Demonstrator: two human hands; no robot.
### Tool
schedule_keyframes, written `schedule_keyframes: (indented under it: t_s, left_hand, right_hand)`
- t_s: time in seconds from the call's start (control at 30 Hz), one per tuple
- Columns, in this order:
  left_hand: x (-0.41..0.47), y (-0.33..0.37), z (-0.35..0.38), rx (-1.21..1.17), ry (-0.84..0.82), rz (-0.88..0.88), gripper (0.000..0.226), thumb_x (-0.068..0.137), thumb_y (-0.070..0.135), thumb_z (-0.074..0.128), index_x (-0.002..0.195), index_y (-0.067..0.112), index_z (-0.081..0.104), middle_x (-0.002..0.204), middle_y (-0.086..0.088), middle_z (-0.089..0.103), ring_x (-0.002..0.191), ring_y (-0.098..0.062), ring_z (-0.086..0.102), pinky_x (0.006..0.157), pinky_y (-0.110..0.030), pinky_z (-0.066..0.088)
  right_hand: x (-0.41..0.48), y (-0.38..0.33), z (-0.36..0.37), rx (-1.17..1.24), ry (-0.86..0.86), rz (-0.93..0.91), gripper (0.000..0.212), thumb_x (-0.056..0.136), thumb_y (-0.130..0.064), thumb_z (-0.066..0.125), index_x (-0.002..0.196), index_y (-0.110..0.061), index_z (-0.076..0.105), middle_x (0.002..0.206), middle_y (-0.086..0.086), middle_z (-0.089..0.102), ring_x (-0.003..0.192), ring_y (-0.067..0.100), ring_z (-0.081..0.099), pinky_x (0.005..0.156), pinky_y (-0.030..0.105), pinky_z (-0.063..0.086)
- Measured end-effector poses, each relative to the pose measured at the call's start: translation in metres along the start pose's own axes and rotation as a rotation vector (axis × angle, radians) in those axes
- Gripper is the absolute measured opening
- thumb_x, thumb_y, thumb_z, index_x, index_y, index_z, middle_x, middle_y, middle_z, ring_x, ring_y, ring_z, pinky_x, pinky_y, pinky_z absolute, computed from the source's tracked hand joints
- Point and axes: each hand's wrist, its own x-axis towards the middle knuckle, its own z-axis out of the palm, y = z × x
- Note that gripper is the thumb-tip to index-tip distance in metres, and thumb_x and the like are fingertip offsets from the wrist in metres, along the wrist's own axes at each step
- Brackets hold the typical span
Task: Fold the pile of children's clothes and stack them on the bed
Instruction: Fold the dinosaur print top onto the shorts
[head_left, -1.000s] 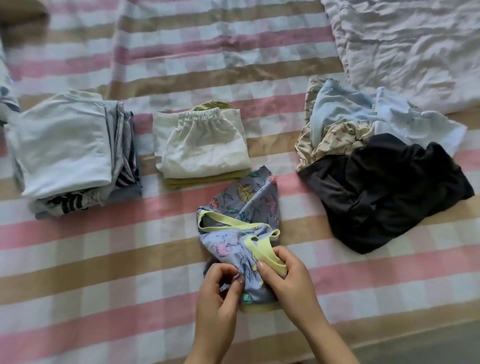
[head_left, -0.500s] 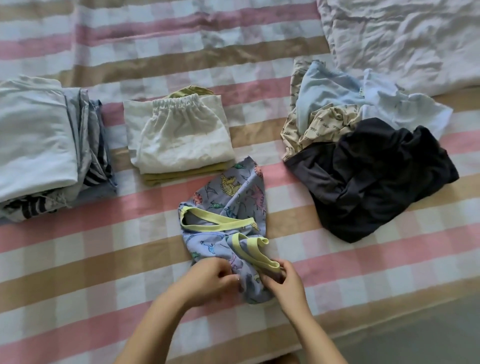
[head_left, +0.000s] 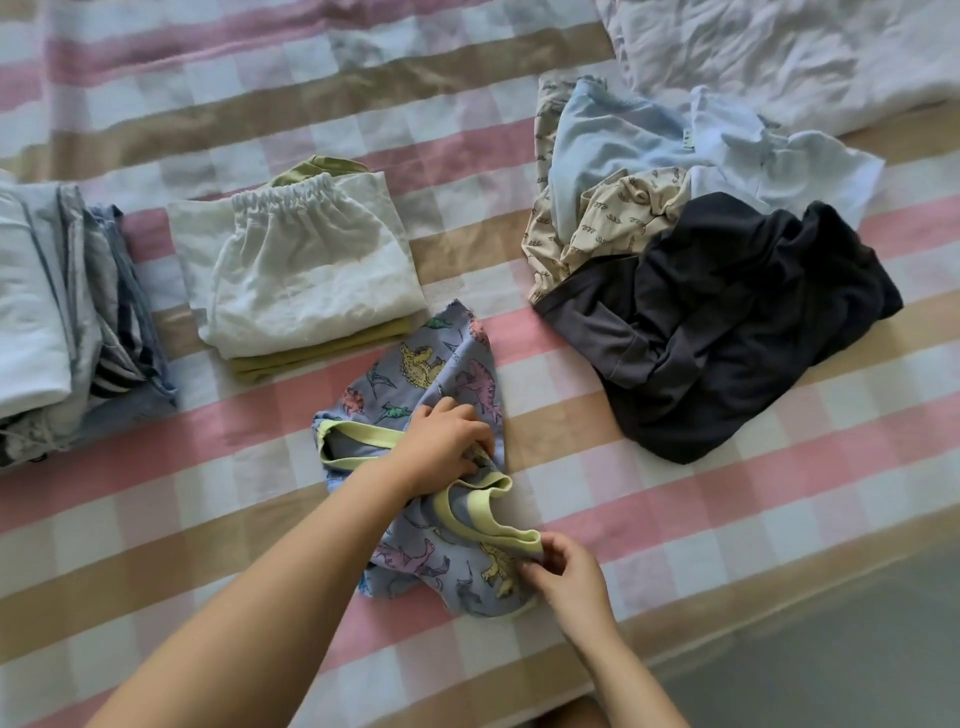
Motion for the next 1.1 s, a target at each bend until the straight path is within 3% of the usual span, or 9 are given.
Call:
schedule_keyframes:
  t_s: [0.13, 0.2, 0.3, 0.43, 0.63, 0.87, 0.97, 1.1]
  left_hand:
    - [-0.006, -0.002, -0.005, -0.040, 0.049, -0.041, 0.022, 0.084, 0.027, 0.063, 0.103, 0.016, 0.061, 0.107, -0.003, 0.051, 0.106, -0.023, 0.041, 0.085, -0.034, 0.034]
    - [-0.021, -0.003, -0.017, -0.303, 0.178, -0.049, 0.010, 0.083, 0.019, 0.066, 0.087, 0.015, 0.056, 0.095, -0.002, 0.054, 0.092, -0.020, 0.046, 0.076, -0.031, 0.038]
    - [-0.061, -0.005, -0.045, -0.672, 0.410, -0.153, 0.028, 0.082, 0.009, 0.067, 0.072, 0.024, 0.045, 0.072, 0.006, 0.051, 0.064, -0.011, 0.044, 0.058, -0.022, 0.035]
    - [-0.124, -0.004, -0.083, -0.936, 0.755, -0.142, 0.023, 0.079, -0.004, 0.065, 0.074, 0.012, 0.050, 0.067, 0.004, 0.050, 0.060, -0.003, 0.045, 0.055, -0.016, 0.039]
    - [-0.215, 0.011, -0.121, -0.949, 1.089, -0.137, 0.030, 0.074, 0.004, 0.067, 0.078, 0.034, 0.070, 0.074, 0.017, 0.069, 0.068, 0.003, 0.060, 0.067, -0.012, 0.049]
    - [-0.311, 0.057, -0.157, -0.694, 1.299, -0.172, 0.027, 0.075, 0.018, 0.072, 0.083, 0.044, 0.069, 0.077, 0.027, 0.068, 0.069, 0.007, 0.061, 0.068, -0.008, 0.047]
    - [-0.351, 0.079, -0.173, -0.704, 1.344, -0.241, 0.009, 0.074, 0.036, 0.065, 0.080, 0.041, 0.068, 0.077, 0.027, 0.068, 0.067, 0.004, 0.061, 0.065, -0.012, 0.048]
    - [-0.392, 0.101, -0.194, -0.734, 1.343, -0.273, 0.021, 0.071, 0.042, 0.062, 0.083, 0.025, 0.066, 0.074, 0.020, 0.069, 0.068, -0.003, 0.062, 0.064, -0.015, 0.049]
  right_hand:
    - [-0.007, -0.004, -0.002, -0.004, 0.011, -0.027, 0.013, 0.082, 0.001, 0.064, 0.080, -0.011, 0.066, 0.079, 0.002, 0.069, 0.077, 0.013, 0.062, 0.072, 0.025, 0.049]
    - [-0.015, -0.014, -0.007, 0.048, 0.045, -0.076, 0.018, 0.083, 0.002, 0.062, 0.079, -0.016, 0.063, 0.077, -0.002, 0.067, 0.075, 0.007, 0.061, 0.069, 0.016, 0.048]
    - [-0.033, -0.039, -0.018, 0.133, 0.151, -0.201, 0.020, 0.084, 0.004, 0.060, 0.082, -0.015, 0.062, 0.075, -0.002, 0.065, 0.068, 0.000, 0.060, 0.063, 0.012, 0.047]
    - [-0.058, -0.087, -0.033, 0.182, 0.253, -0.413, 0.018, 0.083, 0.000, 0.063, 0.080, -0.018, 0.063, 0.069, -0.005, 0.066, 0.064, -0.001, 0.060, 0.059, 0.009, 0.047]
    - [-0.101, -0.168, -0.054, 0.166, 0.227, -0.666, 0.007, 0.075, -0.030, 0.065, 0.080, -0.027, 0.069, 0.073, -0.005, 0.068, 0.067, 0.004, 0.061, 0.061, 0.014, 0.050]
    - [-0.186, -0.236, -0.073, 0.072, 0.134, -0.931, 0.016, 0.081, -0.022, 0.061, 0.083, -0.034, 0.071, 0.071, -0.011, 0.069, 0.062, 0.002, 0.062, 0.055, 0.012, 0.049]
    - [-0.228, -0.258, -0.079, 0.045, 0.095, -0.981, 0.016, 0.078, -0.024, 0.062, 0.080, -0.037, 0.071, 0.068, -0.012, 0.069, 0.058, 0.003, 0.064, 0.052, 0.013, 0.050]
    - [-0.274, -0.281, -0.089, 0.042, 0.049, -0.992, 0.009, 0.073, -0.039, 0.064, 0.078, -0.038, 0.071, 0.066, -0.009, 0.070, 0.055, 0.010, 0.067, 0.047, 0.018, 0.052]
